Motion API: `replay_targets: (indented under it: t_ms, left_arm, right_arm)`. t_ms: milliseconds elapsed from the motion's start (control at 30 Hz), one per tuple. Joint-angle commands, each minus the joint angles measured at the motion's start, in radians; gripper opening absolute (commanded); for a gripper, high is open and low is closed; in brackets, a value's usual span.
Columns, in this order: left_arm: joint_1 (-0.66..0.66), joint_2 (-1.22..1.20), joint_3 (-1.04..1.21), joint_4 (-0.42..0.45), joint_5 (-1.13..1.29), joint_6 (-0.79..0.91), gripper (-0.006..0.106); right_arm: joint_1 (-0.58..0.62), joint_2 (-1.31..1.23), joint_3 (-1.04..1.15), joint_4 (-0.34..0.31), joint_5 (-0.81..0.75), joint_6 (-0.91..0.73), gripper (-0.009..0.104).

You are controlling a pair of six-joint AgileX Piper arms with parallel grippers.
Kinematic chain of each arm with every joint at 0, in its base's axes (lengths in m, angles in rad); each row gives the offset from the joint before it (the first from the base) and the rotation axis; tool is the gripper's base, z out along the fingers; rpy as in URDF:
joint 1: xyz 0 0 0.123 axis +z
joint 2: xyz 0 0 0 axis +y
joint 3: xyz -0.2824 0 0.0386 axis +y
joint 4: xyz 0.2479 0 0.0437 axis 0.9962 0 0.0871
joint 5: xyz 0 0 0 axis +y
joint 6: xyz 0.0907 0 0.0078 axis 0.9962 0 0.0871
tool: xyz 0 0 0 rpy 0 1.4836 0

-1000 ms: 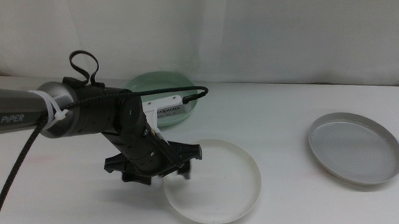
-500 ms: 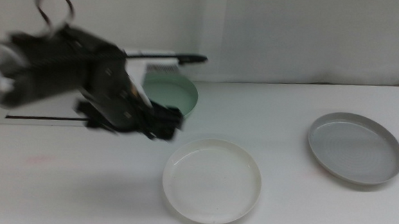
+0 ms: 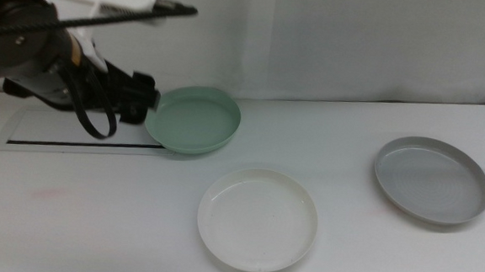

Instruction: Stack the three bowls on top of each other.

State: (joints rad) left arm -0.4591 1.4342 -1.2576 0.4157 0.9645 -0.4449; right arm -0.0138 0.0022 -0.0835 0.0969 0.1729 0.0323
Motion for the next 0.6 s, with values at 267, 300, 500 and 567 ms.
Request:
replay_targets:
  t_ms: [267,300,500,567]
  left_arm:
    - [0.159,0.042,-0.006,-0.021,-0.216,-0.015,0.093]
    - [0.167,0.054,-0.009,-0.040,-0.228,0.001,0.093]
    - [0.187,0.199,-0.120,-0.111,-0.224,0.039,0.090]
    - [0.189,0.253,-0.178,-0.113,-0.205,0.039,0.089]
  right_arm:
    - [-0.005,-0.035,0.005,-0.008,-0.021,-0.004,0.103]
    - [-0.005,-0.035,0.005,-0.008,-0.021,-0.004,0.103]
    - [-0.005,-0.035,0.005,-0.008,-0.021,-0.004,0.103]
    - [-0.005,-0.035,0.005,-0.008,-0.021,-0.004,0.103]
